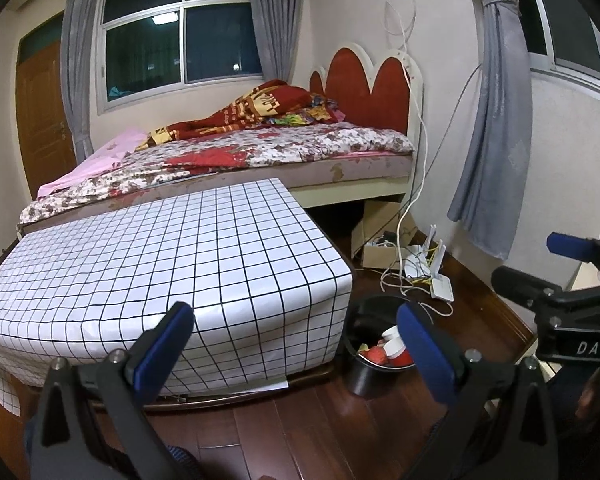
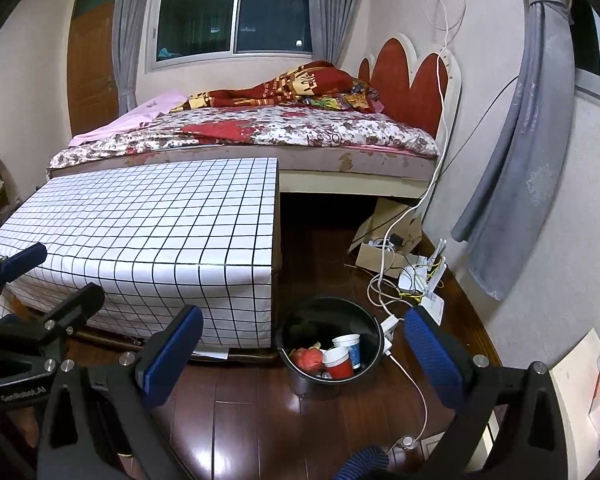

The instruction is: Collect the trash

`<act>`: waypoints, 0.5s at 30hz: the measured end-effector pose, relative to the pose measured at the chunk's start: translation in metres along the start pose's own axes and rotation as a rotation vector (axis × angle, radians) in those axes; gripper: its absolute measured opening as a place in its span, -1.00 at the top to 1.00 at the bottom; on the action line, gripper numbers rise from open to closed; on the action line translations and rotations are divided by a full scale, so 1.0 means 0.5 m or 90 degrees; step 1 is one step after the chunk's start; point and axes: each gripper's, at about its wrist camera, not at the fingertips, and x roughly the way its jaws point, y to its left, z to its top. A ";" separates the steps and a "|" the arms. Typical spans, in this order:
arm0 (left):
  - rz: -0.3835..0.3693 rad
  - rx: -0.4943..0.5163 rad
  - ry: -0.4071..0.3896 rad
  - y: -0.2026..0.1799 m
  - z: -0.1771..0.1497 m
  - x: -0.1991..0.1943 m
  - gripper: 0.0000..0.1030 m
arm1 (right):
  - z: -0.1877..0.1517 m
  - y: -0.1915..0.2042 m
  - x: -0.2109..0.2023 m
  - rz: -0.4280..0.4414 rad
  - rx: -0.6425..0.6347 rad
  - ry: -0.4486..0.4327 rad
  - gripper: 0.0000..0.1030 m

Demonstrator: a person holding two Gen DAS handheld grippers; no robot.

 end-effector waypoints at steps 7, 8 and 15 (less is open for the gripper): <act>-0.009 0.005 0.002 -0.001 0.001 -0.002 -0.98 | 0.002 -0.003 0.001 0.001 0.003 -0.001 -0.98; -0.009 0.005 0.002 -0.001 0.001 -0.001 -0.98 | 0.003 -0.003 0.001 0.001 0.003 0.000 -0.98; -0.012 0.008 0.003 -0.003 0.002 -0.005 -0.98 | 0.004 -0.004 0.002 0.001 0.003 -0.002 -0.98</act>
